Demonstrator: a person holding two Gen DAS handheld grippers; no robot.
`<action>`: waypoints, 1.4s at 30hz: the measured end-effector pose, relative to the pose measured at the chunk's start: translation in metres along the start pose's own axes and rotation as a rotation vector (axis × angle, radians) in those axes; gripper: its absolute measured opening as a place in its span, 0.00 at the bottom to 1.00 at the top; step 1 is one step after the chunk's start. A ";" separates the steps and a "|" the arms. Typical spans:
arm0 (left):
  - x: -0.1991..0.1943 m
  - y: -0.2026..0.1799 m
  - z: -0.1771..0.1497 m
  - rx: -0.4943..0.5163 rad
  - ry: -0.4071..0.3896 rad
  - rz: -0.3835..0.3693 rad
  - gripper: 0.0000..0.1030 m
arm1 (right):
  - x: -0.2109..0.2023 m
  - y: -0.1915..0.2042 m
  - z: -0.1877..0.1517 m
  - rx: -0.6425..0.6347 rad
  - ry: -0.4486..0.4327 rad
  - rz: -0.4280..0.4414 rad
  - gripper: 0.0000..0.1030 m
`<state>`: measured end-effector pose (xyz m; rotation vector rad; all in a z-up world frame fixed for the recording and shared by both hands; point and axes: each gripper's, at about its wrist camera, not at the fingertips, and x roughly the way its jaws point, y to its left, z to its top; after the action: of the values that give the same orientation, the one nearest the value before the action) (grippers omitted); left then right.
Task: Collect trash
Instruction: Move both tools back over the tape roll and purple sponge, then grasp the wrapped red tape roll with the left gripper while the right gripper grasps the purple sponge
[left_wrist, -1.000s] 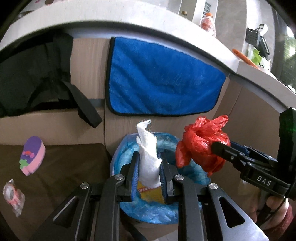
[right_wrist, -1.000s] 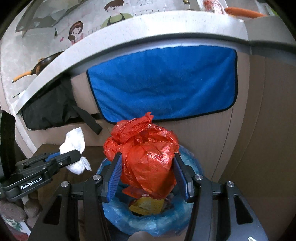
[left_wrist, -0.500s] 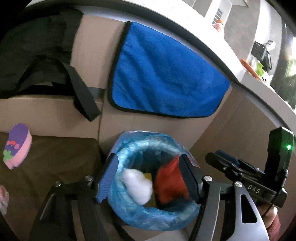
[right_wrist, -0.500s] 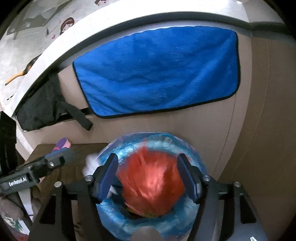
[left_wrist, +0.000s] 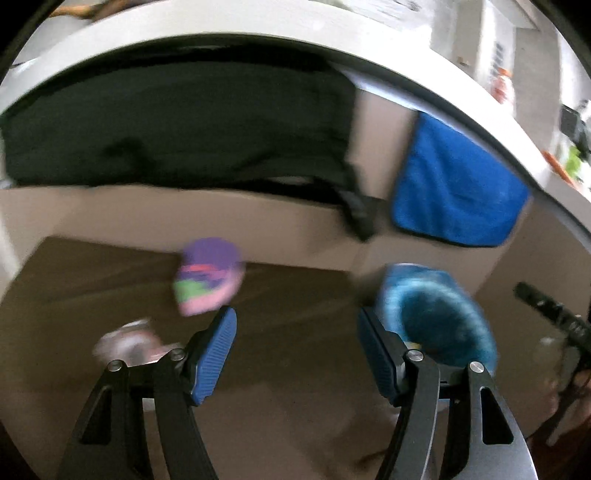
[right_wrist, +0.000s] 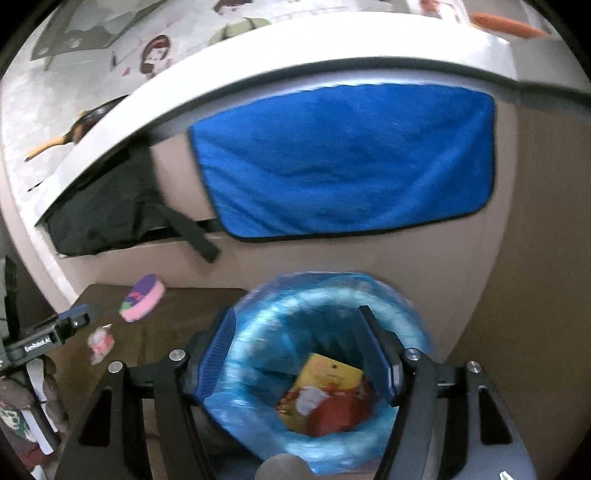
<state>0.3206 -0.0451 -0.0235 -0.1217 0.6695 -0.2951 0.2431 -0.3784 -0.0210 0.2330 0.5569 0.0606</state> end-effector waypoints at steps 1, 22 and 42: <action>-0.006 0.015 -0.003 -0.026 -0.006 0.027 0.65 | 0.001 0.008 0.000 -0.010 -0.001 0.013 0.62; 0.035 0.126 -0.033 -0.314 0.149 0.122 0.65 | 0.059 0.142 0.000 -0.165 0.074 0.131 0.62; 0.030 0.145 -0.034 -0.277 0.123 0.187 0.48 | 0.116 0.177 -0.006 -0.067 0.144 0.170 0.62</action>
<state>0.3547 0.0828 -0.0973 -0.3054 0.8364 -0.0283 0.3397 -0.1908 -0.0444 0.2116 0.6763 0.2626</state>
